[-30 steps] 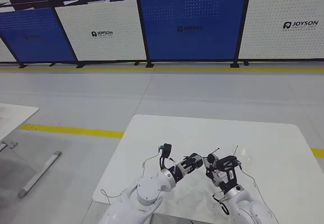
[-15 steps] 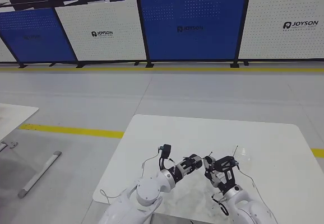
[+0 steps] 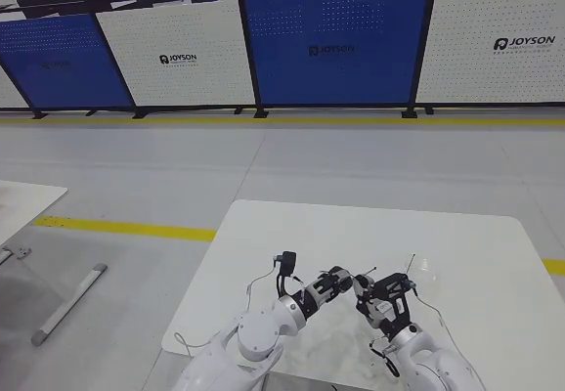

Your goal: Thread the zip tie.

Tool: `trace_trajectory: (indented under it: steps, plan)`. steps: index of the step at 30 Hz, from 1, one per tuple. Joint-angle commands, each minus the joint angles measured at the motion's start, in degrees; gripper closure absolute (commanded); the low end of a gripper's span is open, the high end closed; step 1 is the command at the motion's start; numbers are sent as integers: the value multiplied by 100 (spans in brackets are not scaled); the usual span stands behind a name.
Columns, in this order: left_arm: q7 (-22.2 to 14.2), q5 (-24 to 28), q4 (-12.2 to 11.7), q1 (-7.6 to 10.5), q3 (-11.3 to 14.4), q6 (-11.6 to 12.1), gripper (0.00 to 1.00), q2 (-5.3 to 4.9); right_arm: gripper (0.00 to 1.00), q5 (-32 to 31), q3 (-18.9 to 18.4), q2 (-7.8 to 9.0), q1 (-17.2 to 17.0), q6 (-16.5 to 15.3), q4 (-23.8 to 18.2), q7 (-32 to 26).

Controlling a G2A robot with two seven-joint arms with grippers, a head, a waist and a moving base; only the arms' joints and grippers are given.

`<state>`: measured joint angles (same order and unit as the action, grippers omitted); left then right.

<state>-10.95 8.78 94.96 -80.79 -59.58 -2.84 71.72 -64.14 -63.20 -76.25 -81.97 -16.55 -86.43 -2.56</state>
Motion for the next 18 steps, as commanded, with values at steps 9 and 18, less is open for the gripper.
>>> trace_trajectory:
  steps: [9, 18]
  plan:
    - [-14, -5, 41, 13, 40, 165, 100, 6, 100, 62, -26, 16, 0, -37, 24, 25]
    - [14, 68, 96, -2, 49, 383, 100, 13, 100, 100, -23, 29, 28, -102, 93, 23]
